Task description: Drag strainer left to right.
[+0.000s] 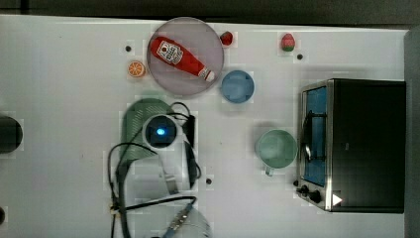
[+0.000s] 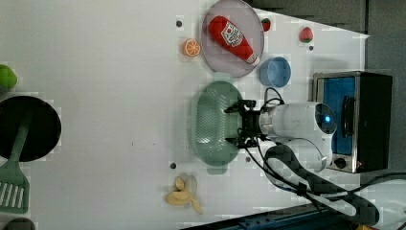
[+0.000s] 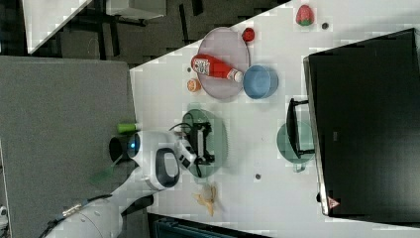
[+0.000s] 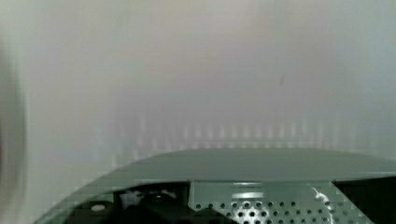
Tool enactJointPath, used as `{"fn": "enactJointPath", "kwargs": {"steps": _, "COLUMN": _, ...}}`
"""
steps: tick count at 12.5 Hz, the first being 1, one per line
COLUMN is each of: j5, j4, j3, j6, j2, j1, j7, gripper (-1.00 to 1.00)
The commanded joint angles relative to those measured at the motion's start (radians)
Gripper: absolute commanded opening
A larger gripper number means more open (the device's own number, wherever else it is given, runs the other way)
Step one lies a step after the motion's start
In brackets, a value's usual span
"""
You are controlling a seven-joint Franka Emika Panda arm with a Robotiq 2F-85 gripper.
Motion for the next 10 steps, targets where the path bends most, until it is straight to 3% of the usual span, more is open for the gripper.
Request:
{"fn": "enactJointPath", "kwargs": {"steps": 1, "j5": -0.005, "j4": 0.006, "j3": -0.048, "j6": 0.004, "j2": -0.020, "j1": -0.029, "j7": -0.116, "gripper": 1.00}}
{"fn": "enactJointPath", "kwargs": {"steps": 10, "j5": -0.006, "j4": 0.002, "j3": -0.234, "j6": 0.006, "j2": -0.020, "j1": -0.030, "j7": -0.311, "gripper": 1.00}}
